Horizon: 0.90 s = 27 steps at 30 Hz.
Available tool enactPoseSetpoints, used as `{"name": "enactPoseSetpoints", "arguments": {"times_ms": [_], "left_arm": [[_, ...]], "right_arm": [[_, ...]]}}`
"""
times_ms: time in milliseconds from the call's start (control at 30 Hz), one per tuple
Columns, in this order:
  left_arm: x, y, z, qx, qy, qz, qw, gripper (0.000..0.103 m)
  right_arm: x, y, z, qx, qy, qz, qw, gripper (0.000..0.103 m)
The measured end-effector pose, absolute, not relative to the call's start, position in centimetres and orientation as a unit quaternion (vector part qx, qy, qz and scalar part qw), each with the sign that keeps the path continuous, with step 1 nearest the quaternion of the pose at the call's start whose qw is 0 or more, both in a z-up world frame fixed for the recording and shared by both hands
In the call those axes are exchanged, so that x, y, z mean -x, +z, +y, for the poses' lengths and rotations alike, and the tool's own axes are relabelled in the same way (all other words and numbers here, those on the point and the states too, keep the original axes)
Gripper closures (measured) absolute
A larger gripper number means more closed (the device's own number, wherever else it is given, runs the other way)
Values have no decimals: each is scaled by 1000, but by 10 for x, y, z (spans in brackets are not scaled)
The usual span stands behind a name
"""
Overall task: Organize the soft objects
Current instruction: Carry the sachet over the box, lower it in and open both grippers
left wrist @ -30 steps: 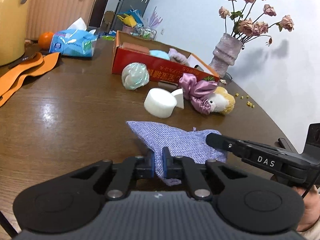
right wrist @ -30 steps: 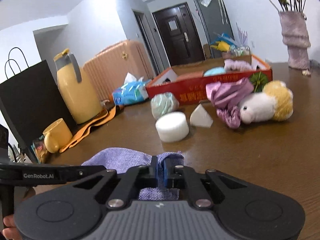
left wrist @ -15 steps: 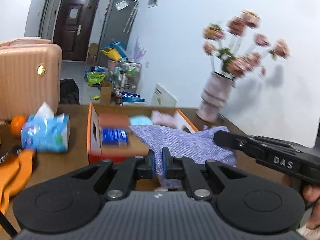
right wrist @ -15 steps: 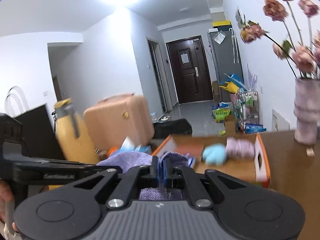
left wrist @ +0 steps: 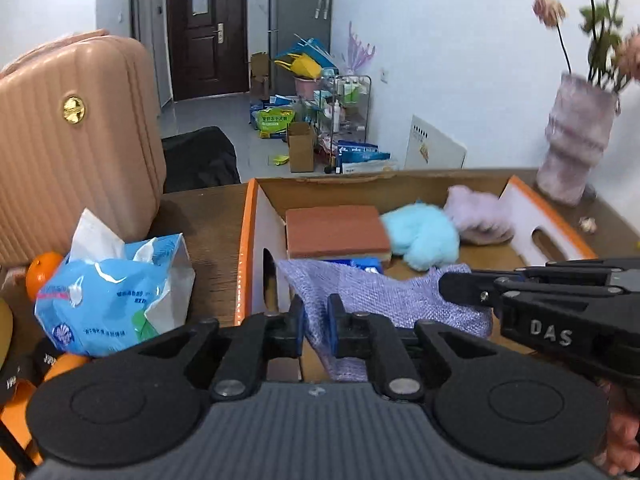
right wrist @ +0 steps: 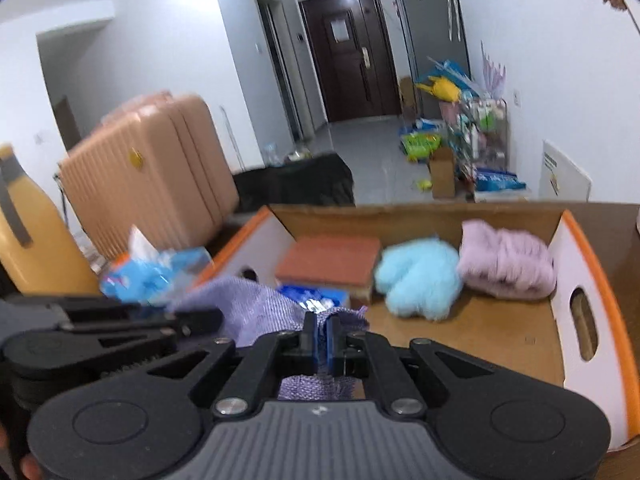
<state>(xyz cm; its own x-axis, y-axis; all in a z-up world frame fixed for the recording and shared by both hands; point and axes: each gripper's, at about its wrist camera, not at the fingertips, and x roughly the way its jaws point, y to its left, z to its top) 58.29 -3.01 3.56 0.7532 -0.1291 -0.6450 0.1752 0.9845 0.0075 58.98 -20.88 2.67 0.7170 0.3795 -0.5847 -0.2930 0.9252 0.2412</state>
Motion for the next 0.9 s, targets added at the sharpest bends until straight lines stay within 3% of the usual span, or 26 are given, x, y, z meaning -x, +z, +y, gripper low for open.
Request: {"name": "enactPoseSetpoints", "arguments": {"times_ms": [100,167,300,500,667,800,900], "left_arm": [[-583,33,-26,-30,-86,343,935,79],[-579,35,-23,-32,-79,331,940,59],[-575,44,-20,-43,-75,319,944,58],[-554,75,-9,-45,-56,294,953,46],[-512,102,-4,-42,-47,234,970,18],[-475,112,-2,-43,-45,199,978,14],[-457,114,-2,-38,-37,199,979,13]], "right_arm": [[-598,10,-207,-57,174,355,917,98],[-600,3,-207,-59,181,369,910,92],[-600,8,-208,-57,171,368,912,71],[-577,54,-227,-51,146,333,930,61],[-536,96,-258,-45,120,281,951,38],[-493,112,-286,-49,78,239,967,20],[-470,115,-295,-45,61,228,971,17]]}}
